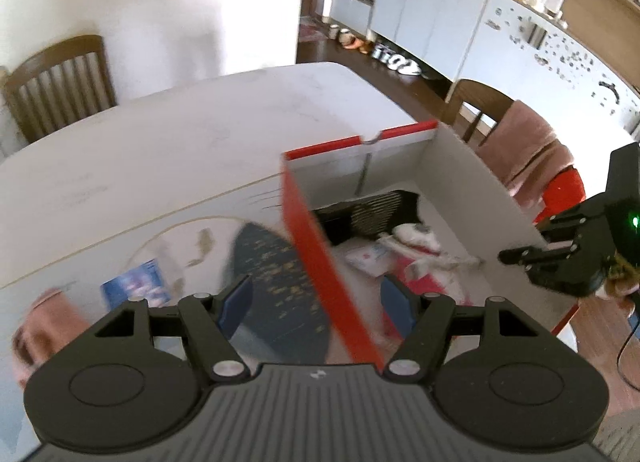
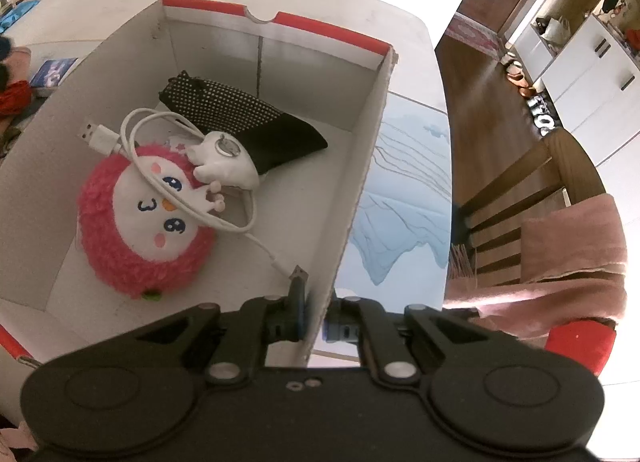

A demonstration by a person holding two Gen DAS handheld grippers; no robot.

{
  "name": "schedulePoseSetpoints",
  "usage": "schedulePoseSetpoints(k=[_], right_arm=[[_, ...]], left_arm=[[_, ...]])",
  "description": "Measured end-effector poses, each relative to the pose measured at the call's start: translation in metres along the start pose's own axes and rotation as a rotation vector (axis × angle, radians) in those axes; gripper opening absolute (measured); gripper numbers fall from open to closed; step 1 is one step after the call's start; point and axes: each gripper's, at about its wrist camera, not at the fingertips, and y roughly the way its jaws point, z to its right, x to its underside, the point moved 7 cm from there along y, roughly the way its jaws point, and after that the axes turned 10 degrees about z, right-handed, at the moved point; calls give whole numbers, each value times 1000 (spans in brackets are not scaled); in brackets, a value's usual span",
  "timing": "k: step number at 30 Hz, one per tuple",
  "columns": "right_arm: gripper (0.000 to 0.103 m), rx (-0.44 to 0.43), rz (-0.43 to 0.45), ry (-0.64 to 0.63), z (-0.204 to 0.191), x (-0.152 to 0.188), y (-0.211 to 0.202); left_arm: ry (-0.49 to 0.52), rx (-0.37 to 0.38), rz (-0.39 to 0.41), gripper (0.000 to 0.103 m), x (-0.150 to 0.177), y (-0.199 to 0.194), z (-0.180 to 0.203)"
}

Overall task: Organize objects
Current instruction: 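Move the left gripper back to the red cloth on the pink hoodie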

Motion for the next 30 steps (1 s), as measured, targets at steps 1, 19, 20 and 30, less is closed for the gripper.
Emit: schedulePoseSetpoints(k=[1, 19, 20, 30], right_arm=[[6, 0, -1, 2, 0, 0, 0], [6, 19, -22, 19, 1, -1, 4], [6, 20, -23, 18, 0, -1, 4], [7, 32, -31, 15, -2, 0, 3]], left_arm=[[-10, -13, 4, 70, 3, -7, -7], [-170, -271, -25, 93, 89, -60, -140], [-171, -275, -32, 94, 94, -60, -144], [-109, -361, -89, 96, 127, -39, -179]])
